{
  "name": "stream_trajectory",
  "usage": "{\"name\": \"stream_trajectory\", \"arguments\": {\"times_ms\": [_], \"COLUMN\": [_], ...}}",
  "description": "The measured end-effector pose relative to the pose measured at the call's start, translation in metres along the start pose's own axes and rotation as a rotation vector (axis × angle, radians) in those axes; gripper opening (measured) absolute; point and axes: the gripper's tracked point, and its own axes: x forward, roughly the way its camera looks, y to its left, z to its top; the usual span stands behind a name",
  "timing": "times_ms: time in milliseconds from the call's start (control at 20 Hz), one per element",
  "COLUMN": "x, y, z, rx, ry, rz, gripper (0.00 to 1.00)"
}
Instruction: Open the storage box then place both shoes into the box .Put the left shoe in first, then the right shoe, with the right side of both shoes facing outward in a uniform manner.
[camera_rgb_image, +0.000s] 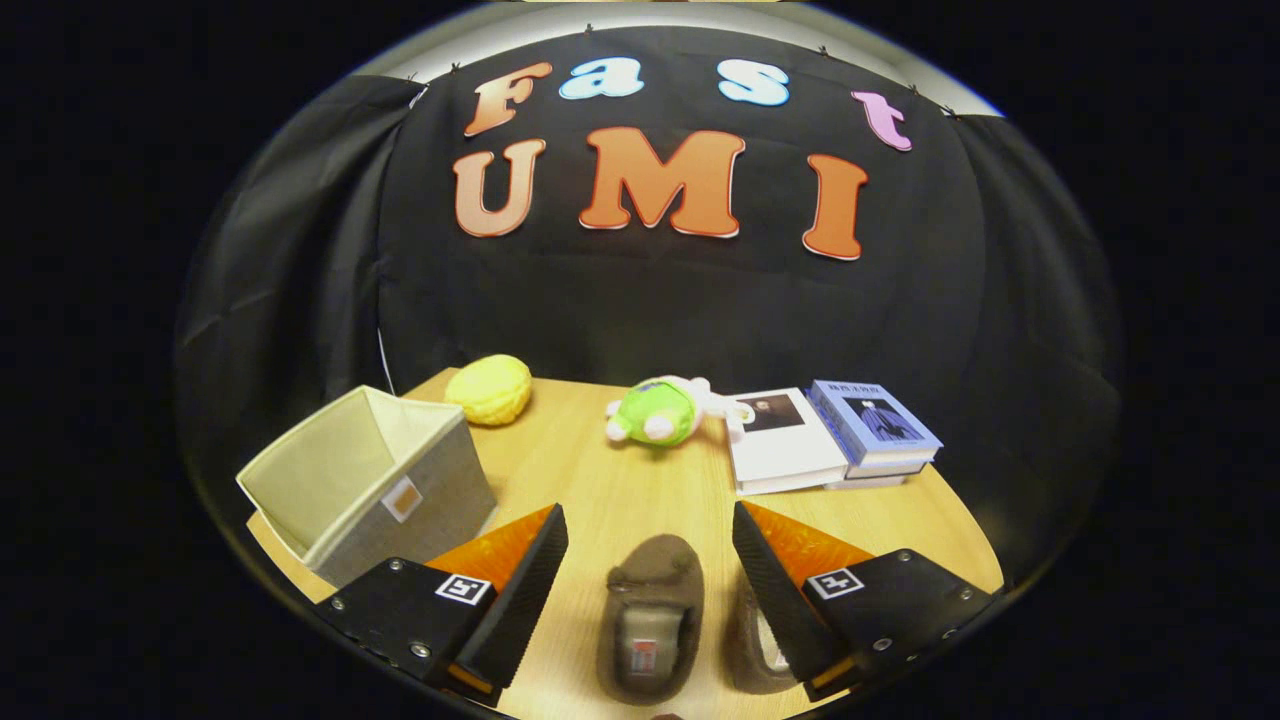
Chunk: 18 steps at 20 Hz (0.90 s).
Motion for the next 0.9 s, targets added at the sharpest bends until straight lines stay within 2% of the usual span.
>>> {"name": "stream_trajectory", "arguments": {"times_ms": [150, 350, 900], "x": [0.009, 0.018, 0.037], "y": [-0.022, -0.031, -0.033], "z": [-0.037, -0.076, -0.119], "rx": [-0.006, -0.006, 0.025], "ry": [0.053, 0.101, 0.153], "rz": [-0.048, -0.058, -0.031], "gripper": [0.99, 0.99, 0.99]}}
